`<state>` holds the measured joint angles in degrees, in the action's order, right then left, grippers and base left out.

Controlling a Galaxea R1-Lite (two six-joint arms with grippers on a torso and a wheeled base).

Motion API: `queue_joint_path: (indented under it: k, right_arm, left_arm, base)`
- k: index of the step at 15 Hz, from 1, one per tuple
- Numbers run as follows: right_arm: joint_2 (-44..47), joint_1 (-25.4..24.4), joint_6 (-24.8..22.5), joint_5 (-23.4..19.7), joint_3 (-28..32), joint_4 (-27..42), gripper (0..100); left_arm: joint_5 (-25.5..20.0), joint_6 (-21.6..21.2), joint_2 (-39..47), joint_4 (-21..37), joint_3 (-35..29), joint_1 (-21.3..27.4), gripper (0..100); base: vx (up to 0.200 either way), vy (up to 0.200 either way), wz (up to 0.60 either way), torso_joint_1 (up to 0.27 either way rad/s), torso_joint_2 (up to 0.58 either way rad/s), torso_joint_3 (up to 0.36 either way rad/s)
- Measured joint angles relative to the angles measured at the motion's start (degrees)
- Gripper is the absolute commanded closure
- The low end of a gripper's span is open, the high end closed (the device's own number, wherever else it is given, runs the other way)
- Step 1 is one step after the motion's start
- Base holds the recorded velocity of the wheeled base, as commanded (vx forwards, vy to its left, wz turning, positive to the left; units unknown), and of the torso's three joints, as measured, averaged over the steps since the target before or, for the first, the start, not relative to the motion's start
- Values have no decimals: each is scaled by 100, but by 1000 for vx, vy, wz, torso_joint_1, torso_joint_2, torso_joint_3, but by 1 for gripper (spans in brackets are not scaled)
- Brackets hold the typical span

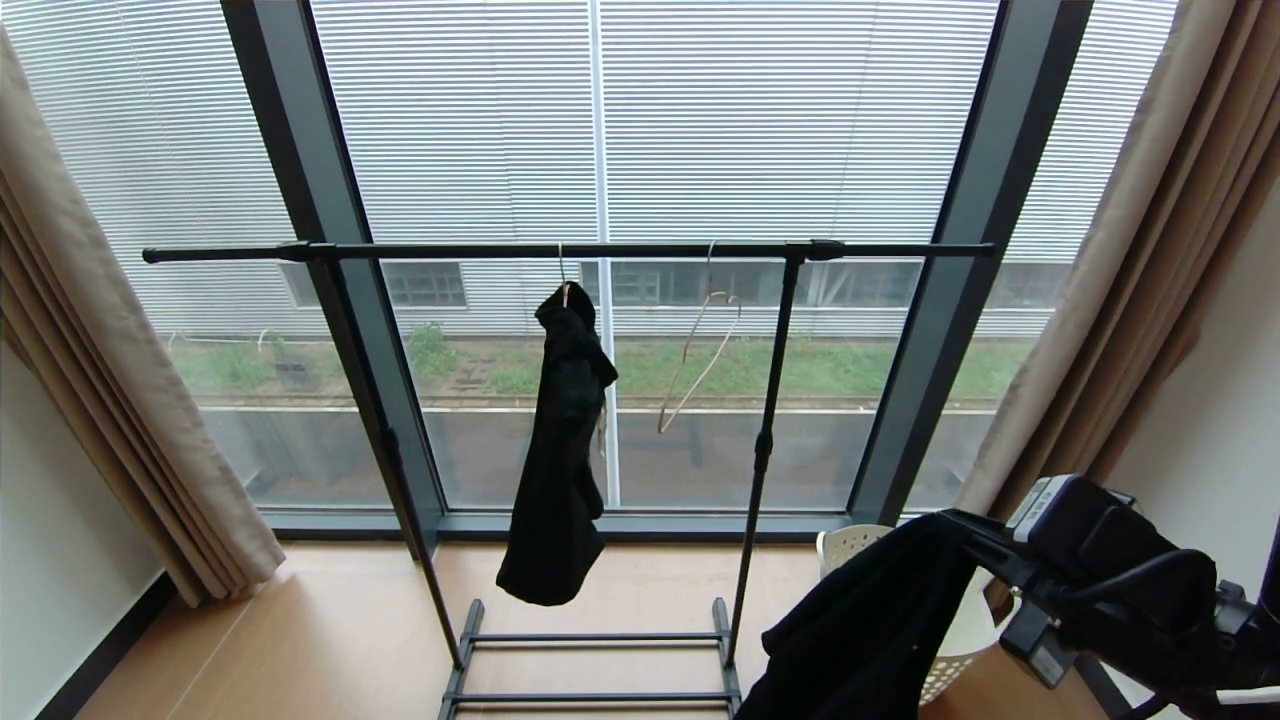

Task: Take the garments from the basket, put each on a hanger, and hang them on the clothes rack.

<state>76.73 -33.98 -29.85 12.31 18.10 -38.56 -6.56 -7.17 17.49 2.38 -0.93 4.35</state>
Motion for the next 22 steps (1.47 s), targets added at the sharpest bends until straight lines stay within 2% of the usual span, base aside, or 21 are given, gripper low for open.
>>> queue_joint_path:
  k: [2,4,6,8,10,12,15,17,20,22]
  right_arm:
    - [188,-96,449,2,57,5,100]
    - [505,-257,1491,11,466,158,100]
    - [877,-339,2187,33,896,254,100]
    - [1219,-364,2486,240,1221,277,100]
    - [1481,-373,2581,441,1442,276,100]
    - [1690,-373,2748,567,1641,276,100]
    - [2146,-445,3206,1134,2225,443,100]
    - [2471,-613,3513,1535,2881,777,100]
    - [2928,-908,4173,2138,3871,1467,100]
    - [3115,-1034,4479,2247,4201,1735,100]
  left_arm:
    - [-154,-79,758,-15,-34,352,0]
    - [-380,-49,1512,-27,-286,488,0]
    - [-639,132,2303,-57,-719,578,0]
    - [-773,501,3190,-346,-1114,859,0]
    - [-769,1148,4119,-1056,-1392,1423,0]
    - [-619,1601,4957,-1557,-1654,1882,0]
    - [-505,2345,6040,-1808,-2260,2260,0]
    - [-483,2889,6591,-1847,-2705,2483,0]
    - [-441,3124,7206,-1855,-3184,2803,0]
    - [-294,3168,7451,-1858,-3338,2911,0]
  base:
    - [0,0,0,0,0,0]
    - [0,0,0,0,0,0]
    - [0,0,0,0,0,0]
    - [0,0,0,0,0,0]
    - [0,0,0,0,0,0]
    - [0,0,0,0,0,0]
    - [0,0,0,0,0,0]
    - [0,0,0,0,0,0]
    - [0,0,0,0,0,0]
    - [0,0,0,0,0,0]
